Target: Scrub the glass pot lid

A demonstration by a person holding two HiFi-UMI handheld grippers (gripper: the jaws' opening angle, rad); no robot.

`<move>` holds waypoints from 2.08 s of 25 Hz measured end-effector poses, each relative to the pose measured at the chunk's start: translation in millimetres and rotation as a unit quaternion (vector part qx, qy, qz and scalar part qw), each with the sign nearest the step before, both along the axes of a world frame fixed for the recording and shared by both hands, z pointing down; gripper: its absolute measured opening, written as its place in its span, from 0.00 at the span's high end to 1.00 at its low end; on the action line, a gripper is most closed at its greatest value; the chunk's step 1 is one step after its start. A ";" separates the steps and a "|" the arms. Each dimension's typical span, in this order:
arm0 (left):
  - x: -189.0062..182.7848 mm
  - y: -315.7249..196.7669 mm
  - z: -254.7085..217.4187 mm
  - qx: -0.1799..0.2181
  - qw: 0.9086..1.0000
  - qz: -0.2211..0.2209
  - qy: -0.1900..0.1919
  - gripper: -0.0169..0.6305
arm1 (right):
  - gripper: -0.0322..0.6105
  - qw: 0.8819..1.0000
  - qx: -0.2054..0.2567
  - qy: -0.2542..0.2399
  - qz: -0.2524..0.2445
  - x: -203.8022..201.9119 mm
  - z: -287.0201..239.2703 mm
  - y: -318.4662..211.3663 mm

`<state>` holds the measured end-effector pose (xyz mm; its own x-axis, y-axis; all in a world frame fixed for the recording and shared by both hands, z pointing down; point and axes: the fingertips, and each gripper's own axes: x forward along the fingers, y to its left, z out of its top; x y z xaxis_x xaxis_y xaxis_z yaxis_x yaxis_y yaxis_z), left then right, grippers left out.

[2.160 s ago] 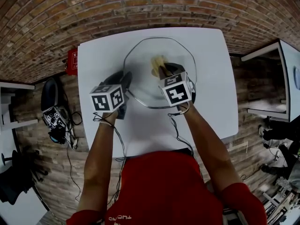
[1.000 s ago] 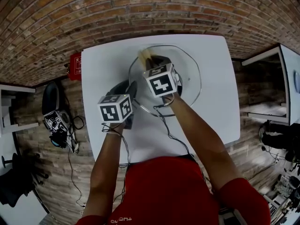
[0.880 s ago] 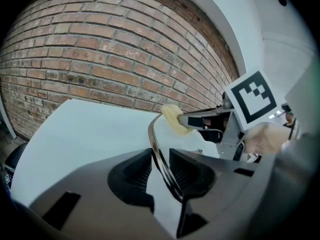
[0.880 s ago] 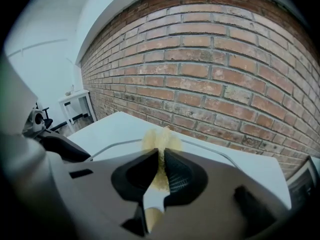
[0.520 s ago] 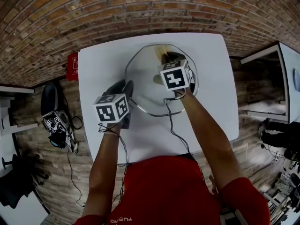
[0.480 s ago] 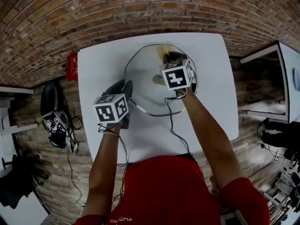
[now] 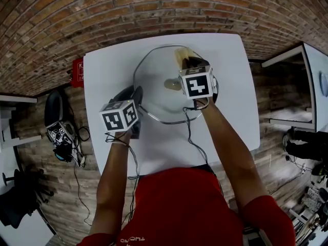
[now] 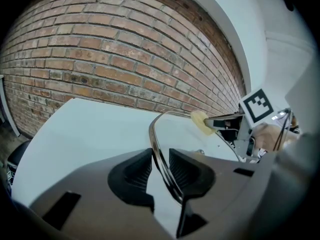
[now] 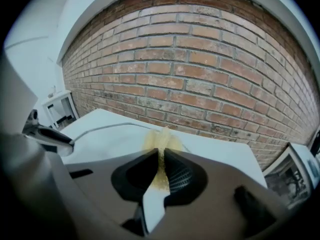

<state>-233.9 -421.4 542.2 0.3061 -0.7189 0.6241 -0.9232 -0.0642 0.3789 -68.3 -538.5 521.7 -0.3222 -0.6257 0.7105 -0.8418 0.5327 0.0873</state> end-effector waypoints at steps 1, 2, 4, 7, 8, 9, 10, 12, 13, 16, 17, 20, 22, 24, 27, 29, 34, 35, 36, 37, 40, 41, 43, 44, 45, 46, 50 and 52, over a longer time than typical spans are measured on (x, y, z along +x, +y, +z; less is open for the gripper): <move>-0.6 0.5 -0.1 0.000 1.000 0.000 0.001 0.80 | 0.87 1.000 -0.004 -0.019 -0.008 -12.4 -6.2 9.9; -1.3 0.7 -0.3 0.001 1.000 -0.001 0.002 0.80 | 0.87 0.999 -0.009 -0.038 -0.019 -27.7 -11.7 21.0; -2.5 1.0 -0.3 0.002 1.000 -0.002 0.005 0.80 | 0.87 0.997 -0.015 -0.063 -0.050 -60.6 -19.2 44.1; -2.9 1.3 -0.6 0.002 1.000 -0.002 0.009 0.80 | 0.87 0.993 -0.018 -0.062 -0.096 -99.9 -20.7 72.4; -2.7 1.4 -0.8 0.002 1.000 -0.002 0.010 0.80 | 0.87 0.993 -0.024 -0.059 -0.104 -108.3 -17.5 80.1; -2.3 1.7 -1.1 0.003 1.000 -0.003 0.012 0.80 | 0.87 0.992 -0.033 -0.059 -0.108 -114.8 -12.4 86.9; -1.9 2.1 -1.2 0.003 1.000 -0.003 0.014 0.80 | 0.87 0.991 -0.042 -0.059 -0.111 -120.0 -6.8 92.5; -1.6 2.8 -1.4 0.003 1.000 -0.003 0.017 0.80 | 0.87 0.990 -0.056 -0.055 -0.115 -126.9 2.9 99.9; -1.6 3.0 -1.3 0.003 1.000 -0.004 0.018 0.80 | 0.87 0.990 -0.059 -0.050 -0.117 -128.7 6.8 101.6; -1.9 3.0 -0.5 0.002 1.000 -0.006 0.019 0.80 | 0.87 0.991 -0.058 -0.033 -0.118 -125.9 13.4 100.4; -2.0 2.9 -0.4 0.002 1.000 -0.007 0.018 0.80 | 0.87 0.991 -0.057 -0.025 -0.117 -121.7 14.2 98.5; -2.3 2.7 -0.3 0.001 1.000 -0.009 0.016 0.80 | 0.87 0.993 -0.054 -0.001 -0.102 -98.9 18.3 91.0; -2.6 3.3 -0.5 0.000 1.000 -0.009 0.015 0.80 | 0.87 0.995 -0.061 0.008 -0.084 -76.5 22.7 86.4; -2.7 3.9 -0.9 0.000 1.000 -0.010 0.014 0.80 | 0.87 0.996 -0.069 0.014 -0.062 -50.9 25.6 81.7; -2.4 4.2 -0.8 -0.001 1.000 -0.009 0.014 0.80 | 0.87 0.997 -0.064 0.028 -0.032 -12.3 24.8 70.4; -2.3 4.9 -0.4 -0.001 1.000 -0.009 0.014 0.80 | 0.87 0.997 -0.057 0.041 -0.013 13.7 23.2 63.4; -1.0 5.3 -0.8 -0.002 1.000 -0.009 0.011 0.80 | 0.87 0.996 -0.040 0.072 0.024 62.2 17.1 55.4; -0.7 5.0 -1.0 -0.002 1.000 -0.009 0.010 0.80 | 0.87 0.996 -0.037 0.076 0.027 66.3 16.3 54.7; -0.7 4.8 -1.1 -0.002 1.000 -0.010 0.010 0.80 | 0.87 0.996 -0.034 0.078 0.028 67.6 15.5 55.2; -0.8 4.9 -1.2 -0.003 1.000 -0.010 0.009 0.80 | 0.87 0.996 -0.033 0.075 0.027 66.1 14.2 57.1; -0.2 6.5 -1.1 -0.004 1.000 -0.013 0.009 0.80 | 0.87 0.998 -0.033 0.051 0.007 46.5 0.6 72.8; 0.4 6.9 -1.0 -0.004 1.000 -0.014 0.010 0.80 | 0.87 0.999 -0.032 0.039 -0.007 35.1 -7.2 81.2; 1.3 7.3 -1.2 -0.003 1.000 -0.016 0.010 0.80 | 0.87 0.998 -0.042 0.002 -0.036 6.5 -15.6 103.7; 1.6 7.2 -1.3 -0.002 1.000 -0.018 0.009 0.80 | 0.87 0.997 -0.054 -0.022 -0.049 -9.2 -15.6 117.5; 1.7 7.0 -1.4 -0.002 1.000 -0.018 0.009 0.80 | 0.87 0.995 -0.066 -0.041 -0.062 -24.1 -15.0 131.3; 1.7 6.8 -1.5 -0.002 1.000 -0.019 0.008 0.80 | 0.87 0.993 -0.075 -0.053 -0.076 -37.4 -14.1 144.3; 1.0 7.9 -1.3 -0.003 1.000 -0.021 0.007 0.80 | 0.87 0.987 -0.089 -0.049 -0.121 -71.6 0.6 180.4; 1.6 8.9 -1.1 -0.004 1.000 -0.022 0.008 0.80 | 0.87 0.986 -0.096 -0.040 -0.130 -77.1 6.5 187.7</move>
